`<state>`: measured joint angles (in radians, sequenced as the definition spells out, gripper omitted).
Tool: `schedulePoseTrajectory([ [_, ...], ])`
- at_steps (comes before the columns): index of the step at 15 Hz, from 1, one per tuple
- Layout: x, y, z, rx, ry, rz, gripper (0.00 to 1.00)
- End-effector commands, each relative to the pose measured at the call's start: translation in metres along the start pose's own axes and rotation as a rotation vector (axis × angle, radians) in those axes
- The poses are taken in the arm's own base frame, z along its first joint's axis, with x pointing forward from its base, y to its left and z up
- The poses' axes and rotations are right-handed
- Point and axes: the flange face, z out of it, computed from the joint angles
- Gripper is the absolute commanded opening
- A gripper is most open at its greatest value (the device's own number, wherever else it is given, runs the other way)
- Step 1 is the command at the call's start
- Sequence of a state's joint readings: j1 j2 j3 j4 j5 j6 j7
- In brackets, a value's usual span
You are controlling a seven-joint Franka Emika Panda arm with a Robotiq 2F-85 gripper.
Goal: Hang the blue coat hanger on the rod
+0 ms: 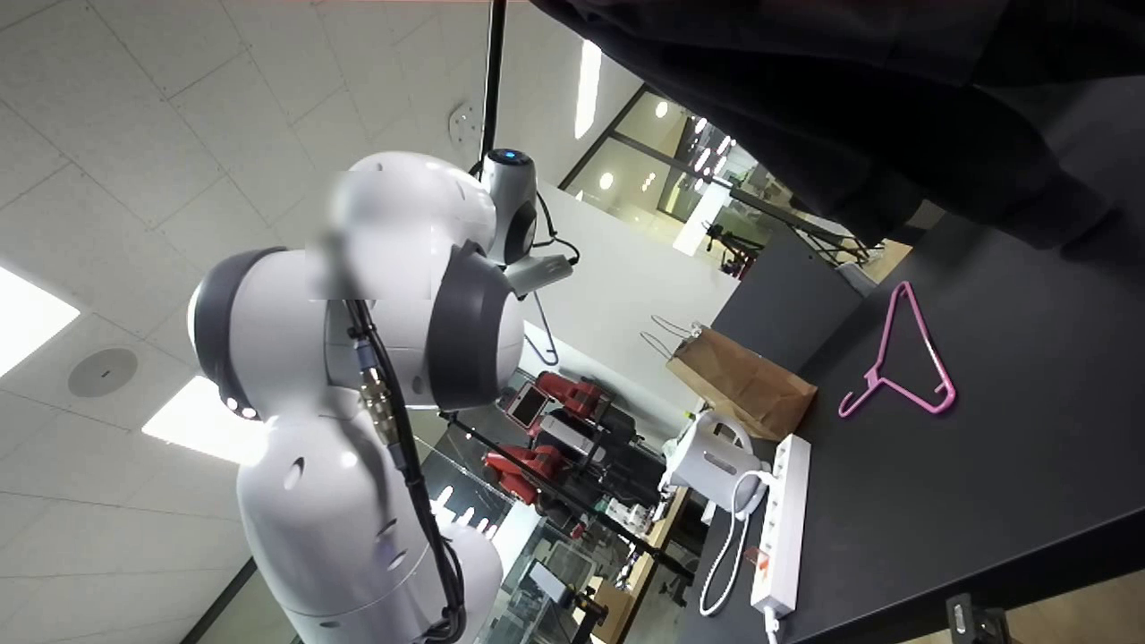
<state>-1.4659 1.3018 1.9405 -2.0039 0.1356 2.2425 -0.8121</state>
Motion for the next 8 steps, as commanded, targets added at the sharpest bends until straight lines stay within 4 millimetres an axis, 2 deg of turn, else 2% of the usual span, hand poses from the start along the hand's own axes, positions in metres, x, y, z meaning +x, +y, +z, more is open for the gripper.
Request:
schedulePoseTrajectory([
  [1,0.012,0.008,0.001,0.003,0.01,0.018,0.02],
  [8,0.022,0.021,0.001,-0.002,0.023,0.018,0.02],
])
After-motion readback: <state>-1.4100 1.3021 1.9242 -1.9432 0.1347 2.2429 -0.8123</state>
